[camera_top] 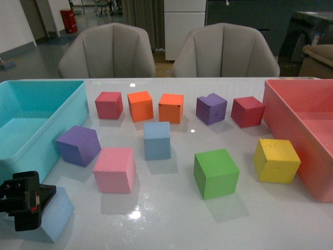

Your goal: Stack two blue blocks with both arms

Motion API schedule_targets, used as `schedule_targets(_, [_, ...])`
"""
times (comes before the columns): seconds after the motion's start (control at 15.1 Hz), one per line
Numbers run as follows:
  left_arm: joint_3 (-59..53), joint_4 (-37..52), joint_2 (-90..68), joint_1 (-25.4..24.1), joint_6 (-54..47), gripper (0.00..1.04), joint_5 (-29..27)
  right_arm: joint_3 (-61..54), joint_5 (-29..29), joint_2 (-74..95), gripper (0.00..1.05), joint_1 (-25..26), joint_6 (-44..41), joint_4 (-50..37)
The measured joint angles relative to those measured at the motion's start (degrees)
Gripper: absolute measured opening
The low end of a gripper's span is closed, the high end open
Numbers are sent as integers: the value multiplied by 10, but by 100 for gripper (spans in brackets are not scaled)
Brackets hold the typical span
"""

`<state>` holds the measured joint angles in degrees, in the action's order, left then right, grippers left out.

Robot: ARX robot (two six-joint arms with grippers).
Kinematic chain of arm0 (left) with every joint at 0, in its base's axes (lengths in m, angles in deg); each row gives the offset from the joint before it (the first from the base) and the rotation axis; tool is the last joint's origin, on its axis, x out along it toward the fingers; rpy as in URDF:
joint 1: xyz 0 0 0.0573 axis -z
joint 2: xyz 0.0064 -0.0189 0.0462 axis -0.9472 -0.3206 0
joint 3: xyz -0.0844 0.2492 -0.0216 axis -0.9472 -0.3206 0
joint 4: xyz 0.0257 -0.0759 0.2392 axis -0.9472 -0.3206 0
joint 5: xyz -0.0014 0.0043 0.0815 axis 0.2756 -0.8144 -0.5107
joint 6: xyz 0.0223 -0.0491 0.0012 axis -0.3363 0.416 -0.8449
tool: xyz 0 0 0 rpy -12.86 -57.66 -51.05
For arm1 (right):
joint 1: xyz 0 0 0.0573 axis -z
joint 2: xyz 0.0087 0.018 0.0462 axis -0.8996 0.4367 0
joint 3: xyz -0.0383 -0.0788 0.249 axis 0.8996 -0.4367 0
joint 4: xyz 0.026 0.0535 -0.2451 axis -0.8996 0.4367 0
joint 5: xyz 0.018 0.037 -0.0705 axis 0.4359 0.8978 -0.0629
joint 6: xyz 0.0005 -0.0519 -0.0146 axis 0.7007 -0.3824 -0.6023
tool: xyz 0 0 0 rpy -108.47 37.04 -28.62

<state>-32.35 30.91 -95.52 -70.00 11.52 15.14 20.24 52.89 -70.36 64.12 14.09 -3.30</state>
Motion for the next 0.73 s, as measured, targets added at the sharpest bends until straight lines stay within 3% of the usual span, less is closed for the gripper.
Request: schedule_targets(0.73, [-4, 99, -120, 21, -36, 98, -34, 0, 0, 0, 98, 0, 0, 0])
